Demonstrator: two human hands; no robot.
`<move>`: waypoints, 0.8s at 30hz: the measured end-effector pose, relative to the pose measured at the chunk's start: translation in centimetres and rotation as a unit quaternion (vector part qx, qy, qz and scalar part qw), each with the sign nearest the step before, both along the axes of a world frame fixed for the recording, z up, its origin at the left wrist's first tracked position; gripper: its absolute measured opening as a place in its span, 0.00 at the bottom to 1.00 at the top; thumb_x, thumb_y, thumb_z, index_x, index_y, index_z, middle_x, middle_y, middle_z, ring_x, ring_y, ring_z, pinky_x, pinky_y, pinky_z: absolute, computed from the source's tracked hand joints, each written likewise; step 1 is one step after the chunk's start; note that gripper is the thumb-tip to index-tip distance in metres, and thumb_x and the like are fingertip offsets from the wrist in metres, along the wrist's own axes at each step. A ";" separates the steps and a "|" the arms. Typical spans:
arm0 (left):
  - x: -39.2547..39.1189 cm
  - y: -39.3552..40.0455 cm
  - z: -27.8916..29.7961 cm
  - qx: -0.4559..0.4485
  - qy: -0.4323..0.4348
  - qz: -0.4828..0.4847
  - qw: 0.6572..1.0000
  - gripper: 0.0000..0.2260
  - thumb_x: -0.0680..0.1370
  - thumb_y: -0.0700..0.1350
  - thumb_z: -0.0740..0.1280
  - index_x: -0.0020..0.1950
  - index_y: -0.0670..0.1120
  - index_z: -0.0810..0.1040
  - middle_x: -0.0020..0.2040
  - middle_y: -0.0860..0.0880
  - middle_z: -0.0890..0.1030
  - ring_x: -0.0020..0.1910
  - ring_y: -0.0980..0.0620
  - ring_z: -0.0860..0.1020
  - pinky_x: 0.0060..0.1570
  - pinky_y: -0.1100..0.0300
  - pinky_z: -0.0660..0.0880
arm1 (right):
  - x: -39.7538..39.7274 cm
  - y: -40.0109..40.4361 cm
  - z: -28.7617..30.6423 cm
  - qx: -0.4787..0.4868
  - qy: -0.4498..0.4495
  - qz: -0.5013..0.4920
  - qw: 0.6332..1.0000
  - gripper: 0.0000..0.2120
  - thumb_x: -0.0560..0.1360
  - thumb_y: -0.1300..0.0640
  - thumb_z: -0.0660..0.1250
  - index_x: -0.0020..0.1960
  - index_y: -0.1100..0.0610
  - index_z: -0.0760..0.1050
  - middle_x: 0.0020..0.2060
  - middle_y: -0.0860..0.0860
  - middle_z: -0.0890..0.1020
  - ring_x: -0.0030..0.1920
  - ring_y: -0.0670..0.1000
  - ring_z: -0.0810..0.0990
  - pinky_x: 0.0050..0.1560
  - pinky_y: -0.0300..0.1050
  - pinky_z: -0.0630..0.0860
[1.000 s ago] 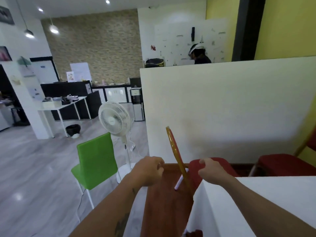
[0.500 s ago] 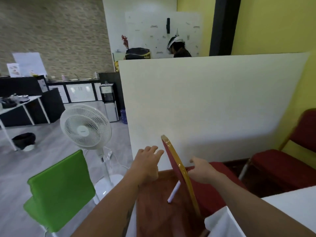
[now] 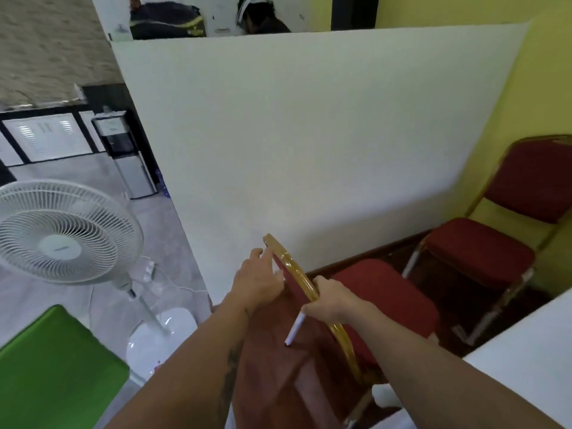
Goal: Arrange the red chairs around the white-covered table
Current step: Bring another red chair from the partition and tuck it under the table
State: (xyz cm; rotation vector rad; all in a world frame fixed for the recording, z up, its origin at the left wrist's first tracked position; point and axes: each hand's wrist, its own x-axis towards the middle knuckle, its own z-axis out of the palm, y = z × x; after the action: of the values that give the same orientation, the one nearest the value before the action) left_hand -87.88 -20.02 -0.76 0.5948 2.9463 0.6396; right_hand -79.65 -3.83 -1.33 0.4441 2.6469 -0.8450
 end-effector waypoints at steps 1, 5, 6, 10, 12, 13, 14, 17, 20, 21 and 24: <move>-0.9 0.9 -0.2 0.023 -0.027 0.012 0.999 0.26 0.80 0.53 0.60 0.77 0.46 0.63 0.73 0.41 0.69 0.67 0.39 0.72 0.66 0.46 0.71 | -0.5 0.1 -0.4 0.010 -0.003 -0.003 1.000 0.26 0.67 0.44 0.68 0.62 0.53 0.72 0.56 0.53 0.78 0.56 0.58 0.79 0.57 0.55 0.78; -4.4 4.7 -0.6 0.099 -0.160 0.057 0.981 0.22 0.79 0.53 0.64 0.68 0.41 0.69 0.59 0.39 0.79 0.46 0.45 0.78 0.49 0.53 0.78 | -2.6 0.5 -1.8 0.043 -0.043 -0.008 0.998 0.25 0.64 0.43 0.69 0.58 0.50 0.73 0.57 0.54 0.80 0.57 0.61 0.80 0.57 0.54 0.79; -5.0 5.4 -0.8 0.108 -0.185 0.071 0.974 0.22 0.78 0.51 0.66 0.67 0.42 0.67 0.55 0.40 0.79 0.40 0.49 0.76 0.42 0.57 0.76 | -3.0 0.6 -1.9 0.046 -0.059 -0.010 0.997 0.24 0.61 0.42 0.69 0.54 0.49 0.74 0.55 0.54 0.81 0.55 0.60 0.81 0.54 0.53 0.79; -6.6 7.5 -2.3 0.120 -0.211 0.109 0.964 0.46 0.73 0.45 0.69 0.80 0.36 0.42 0.65 0.36 0.72 0.50 0.44 0.75 0.35 0.63 0.70 | -4.2 0.5 -2.3 0.050 -0.101 -0.009 0.994 0.10 0.59 0.43 0.67 0.36 0.44 0.70 0.43 0.50 0.78 0.47 0.59 0.79 0.40 0.46 0.75; -7.3 8.1 -2.6 0.128 -0.198 0.125 0.964 0.45 0.72 0.44 0.70 0.80 0.36 0.44 0.66 0.35 0.70 0.51 0.42 0.75 0.41 0.59 0.71 | -5.0 0.6 -2.0 0.064 -0.105 -0.012 0.992 0.07 0.63 0.47 0.66 0.39 0.45 0.70 0.41 0.49 0.75 0.47 0.59 0.79 0.43 0.48 0.76; -7.7 8.3 -2.7 0.132 -0.198 0.121 0.964 0.45 0.72 0.43 0.70 0.80 0.36 0.45 0.66 0.35 0.70 0.49 0.43 0.74 0.42 0.57 0.71 | -5.4 0.7 -1.9 0.068 -0.106 -0.017 0.992 0.07 0.65 0.49 0.65 0.42 0.46 0.70 0.40 0.49 0.74 0.47 0.59 0.79 0.45 0.50 0.77; -8.3 8.5 -2.8 0.135 -0.199 0.113 0.964 0.45 0.71 0.42 0.70 0.80 0.36 0.45 0.66 0.35 0.69 0.48 0.44 0.73 0.42 0.55 0.72 | -5.8 0.7 -1.7 0.071 -0.108 -0.022 0.991 0.09 0.66 0.51 0.65 0.46 0.46 0.70 0.39 0.49 0.74 0.46 0.59 0.78 0.46 0.51 0.77; -9.7 8.8 -3.0 0.125 -0.205 0.096 0.966 0.44 0.70 0.41 0.70 0.79 0.37 0.48 0.66 0.34 0.69 0.49 0.42 0.73 0.45 0.52 0.77 | -6.7 0.5 -1.3 0.076 -0.121 -0.045 0.989 0.12 0.68 0.52 0.65 0.51 0.49 0.71 0.39 0.49 0.74 0.46 0.58 0.77 0.46 0.52 0.78; -11.3 9.2 -3.2 0.122 -0.203 0.068 0.969 0.44 0.70 0.41 0.69 0.79 0.37 0.46 0.68 0.33 0.66 0.56 0.37 0.76 0.51 0.50 0.79 | -7.7 0.2 -1.1 0.077 -0.124 -0.066 0.987 0.12 0.68 0.52 0.65 0.51 0.52 0.73 0.42 0.52 0.77 0.48 0.60 0.80 0.49 0.53 0.80; -11.9 9.3 -3.2 0.122 -0.203 0.055 0.970 0.45 0.70 0.41 0.68 0.80 0.37 0.45 0.69 0.32 0.66 0.57 0.36 0.77 0.52 0.49 0.79 | -8.2 0.1 -1.2 0.075 -0.123 -0.071 0.987 0.12 0.68 0.52 0.65 0.50 0.53 0.73 0.42 0.52 0.77 0.48 0.60 0.80 0.50 0.54 0.81; -14.5 9.6 -3.7 0.129 -0.203 0.008 0.971 0.41 0.71 0.40 0.68 0.78 0.34 0.51 0.65 0.32 0.71 0.54 0.36 0.79 0.43 0.52 0.80 | -9.8 -0.2 -1.3 0.061 -0.129 -0.084 0.986 0.10 0.67 0.52 0.68 0.43 0.55 0.72 0.37 0.53 0.75 0.41 0.58 0.79 0.43 0.52 0.80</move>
State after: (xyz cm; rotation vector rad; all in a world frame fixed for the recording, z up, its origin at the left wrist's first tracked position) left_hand -102.43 -10.39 -4.49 0.3985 2.5076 1.0187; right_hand -89.43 -4.04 -2.65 0.7625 2.4529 -0.6240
